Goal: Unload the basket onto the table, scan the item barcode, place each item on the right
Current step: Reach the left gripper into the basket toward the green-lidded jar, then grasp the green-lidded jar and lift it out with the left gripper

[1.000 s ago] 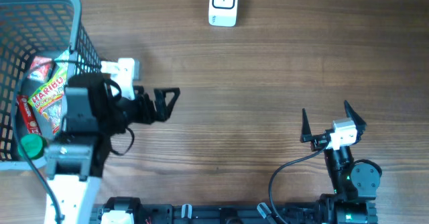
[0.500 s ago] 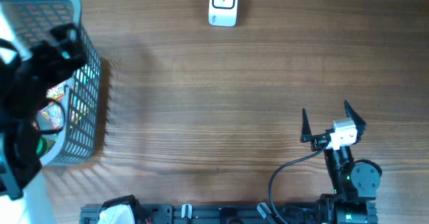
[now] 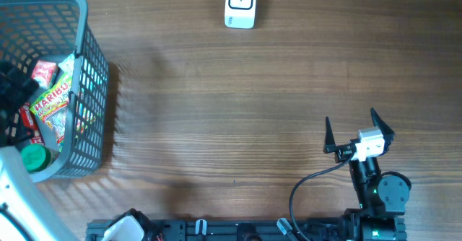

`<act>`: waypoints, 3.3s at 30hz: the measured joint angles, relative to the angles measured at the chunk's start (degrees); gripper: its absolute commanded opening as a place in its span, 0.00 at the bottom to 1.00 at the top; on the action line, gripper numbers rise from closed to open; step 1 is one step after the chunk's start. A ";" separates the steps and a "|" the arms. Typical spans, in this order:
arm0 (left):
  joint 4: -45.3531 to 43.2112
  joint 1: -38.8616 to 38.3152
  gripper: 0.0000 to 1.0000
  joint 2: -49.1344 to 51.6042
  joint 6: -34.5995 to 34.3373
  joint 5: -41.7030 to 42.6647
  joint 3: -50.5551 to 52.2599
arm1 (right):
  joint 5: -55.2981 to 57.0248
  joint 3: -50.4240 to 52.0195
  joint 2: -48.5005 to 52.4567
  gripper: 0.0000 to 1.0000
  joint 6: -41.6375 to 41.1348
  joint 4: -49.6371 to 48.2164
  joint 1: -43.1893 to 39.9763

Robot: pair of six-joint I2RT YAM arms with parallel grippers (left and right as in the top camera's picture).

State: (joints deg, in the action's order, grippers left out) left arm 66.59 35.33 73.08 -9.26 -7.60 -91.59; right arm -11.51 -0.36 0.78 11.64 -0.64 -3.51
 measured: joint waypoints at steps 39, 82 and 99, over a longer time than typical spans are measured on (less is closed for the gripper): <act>-10.10 15.67 1.00 22.51 11.28 6.80 21.86 | 0.00 0.00 0.00 1.00 0.00 0.00 0.00; 7.56 15.74 0.55 27.80 7.80 28.24 -6.23 | 0.00 0.00 0.00 1.00 0.00 0.00 0.00; 3.58 -2.03 0.54 12.79 0.15 32.57 -25.05 | 0.00 0.00 0.00 1.00 0.00 0.00 0.00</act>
State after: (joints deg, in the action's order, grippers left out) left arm 70.17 33.30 85.86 -9.10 24.97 -116.64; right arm -11.51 -0.36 0.78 11.64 -0.64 -3.51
